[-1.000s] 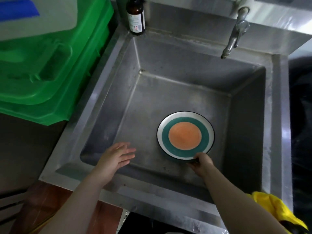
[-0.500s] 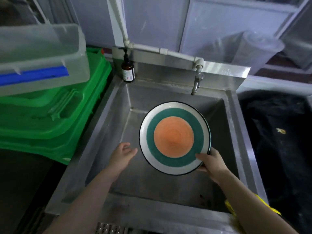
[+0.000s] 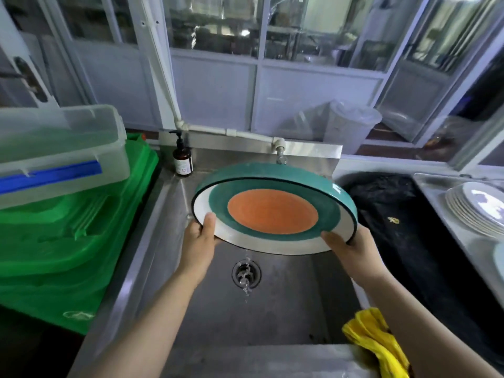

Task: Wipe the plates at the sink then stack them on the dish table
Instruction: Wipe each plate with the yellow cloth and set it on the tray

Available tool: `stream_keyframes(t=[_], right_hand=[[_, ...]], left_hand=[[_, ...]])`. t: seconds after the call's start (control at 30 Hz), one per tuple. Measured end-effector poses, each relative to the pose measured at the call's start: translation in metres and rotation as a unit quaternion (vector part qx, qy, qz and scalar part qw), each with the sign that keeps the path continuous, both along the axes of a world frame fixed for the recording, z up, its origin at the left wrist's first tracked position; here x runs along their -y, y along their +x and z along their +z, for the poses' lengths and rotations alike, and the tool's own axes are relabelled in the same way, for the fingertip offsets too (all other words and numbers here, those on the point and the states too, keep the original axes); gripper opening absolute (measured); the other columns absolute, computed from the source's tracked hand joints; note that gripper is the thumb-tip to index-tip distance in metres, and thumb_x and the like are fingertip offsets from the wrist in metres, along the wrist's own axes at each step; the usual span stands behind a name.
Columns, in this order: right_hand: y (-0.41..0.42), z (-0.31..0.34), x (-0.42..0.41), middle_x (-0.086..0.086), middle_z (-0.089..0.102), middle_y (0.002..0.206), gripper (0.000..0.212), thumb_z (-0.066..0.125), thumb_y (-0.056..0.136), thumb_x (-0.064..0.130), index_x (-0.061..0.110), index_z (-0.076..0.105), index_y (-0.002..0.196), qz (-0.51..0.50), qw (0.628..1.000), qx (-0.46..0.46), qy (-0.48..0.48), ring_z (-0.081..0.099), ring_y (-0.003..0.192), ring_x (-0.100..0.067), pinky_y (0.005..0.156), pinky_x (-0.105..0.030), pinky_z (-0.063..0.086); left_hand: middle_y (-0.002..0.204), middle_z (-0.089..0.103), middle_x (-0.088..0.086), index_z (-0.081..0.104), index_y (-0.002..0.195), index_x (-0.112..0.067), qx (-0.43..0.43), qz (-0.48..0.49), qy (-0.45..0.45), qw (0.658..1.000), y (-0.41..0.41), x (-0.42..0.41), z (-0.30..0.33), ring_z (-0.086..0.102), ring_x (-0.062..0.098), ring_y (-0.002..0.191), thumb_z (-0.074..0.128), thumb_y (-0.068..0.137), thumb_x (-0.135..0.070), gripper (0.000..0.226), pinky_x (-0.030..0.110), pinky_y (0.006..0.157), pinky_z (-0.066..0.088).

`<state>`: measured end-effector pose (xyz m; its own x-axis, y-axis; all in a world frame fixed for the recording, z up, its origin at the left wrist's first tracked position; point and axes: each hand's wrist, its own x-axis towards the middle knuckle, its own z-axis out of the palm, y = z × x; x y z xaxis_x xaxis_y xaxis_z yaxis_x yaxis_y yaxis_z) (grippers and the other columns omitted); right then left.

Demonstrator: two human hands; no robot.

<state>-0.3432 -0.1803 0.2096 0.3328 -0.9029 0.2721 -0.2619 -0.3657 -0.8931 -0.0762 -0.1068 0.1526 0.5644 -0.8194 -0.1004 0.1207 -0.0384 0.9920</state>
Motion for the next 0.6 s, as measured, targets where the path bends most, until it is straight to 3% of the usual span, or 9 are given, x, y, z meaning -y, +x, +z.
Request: stream_keyframes(t=[0.1,0.23,0.43,0.6], right_hand=[[-0.005,0.009,-0.004,0.033,0.068,0.084,0.043,0.064,0.086,-0.004,0.038,0.063,0.09,-0.037,0.999,0.009,-0.032,0.061,0.079,0.015,0.067,-0.005,0.046],[-0.008,0.019,-0.009,0.023,0.068,0.082,0.044,0.066,0.084,-0.006,0.038,0.062,0.09,-0.069,0.995,0.034,-0.065,0.061,0.079,0.015,0.071,-0.004,0.046],[-0.013,0.024,-0.015,0.018,0.064,0.086,0.036,0.067,0.083,-0.006,0.029,0.061,0.091,-0.1,0.991,0.042,-0.084,0.059,0.077,0.018,0.067,-0.001,0.043],[-0.015,0.018,-0.02,0.033,0.067,0.079,0.042,0.069,0.082,-0.002,0.039,0.061,0.089,-0.124,0.987,0.072,-0.078,0.06,0.079,0.018,0.068,-0.001,0.043]], left_hand=[[0.101,0.072,-0.003,0.065,0.1,-0.025,0.009,-0.003,-0.044,0.999,-0.006,0.001,0.019,0.068,0.013,0.101,0.046,0.094,-0.04,0.025,0.021,0.082,0.054],[0.111,0.069,0.004,0.061,0.103,-0.026,0.021,-0.011,-0.088,0.996,-0.011,-0.001,0.039,0.065,0.018,0.108,0.04,0.102,-0.018,0.023,0.028,0.089,0.051],[0.1,0.067,0.002,0.06,0.097,-0.029,0.039,0.003,-0.114,0.993,-0.018,-0.004,0.05,0.065,0.022,0.1,0.041,0.102,-0.016,0.023,0.032,0.087,0.052],[0.092,0.059,0.011,0.066,0.083,-0.037,0.077,-0.007,-0.12,0.99,-0.021,-0.01,0.054,0.06,0.024,0.091,0.05,0.099,-0.026,0.026,0.053,0.094,0.051]])
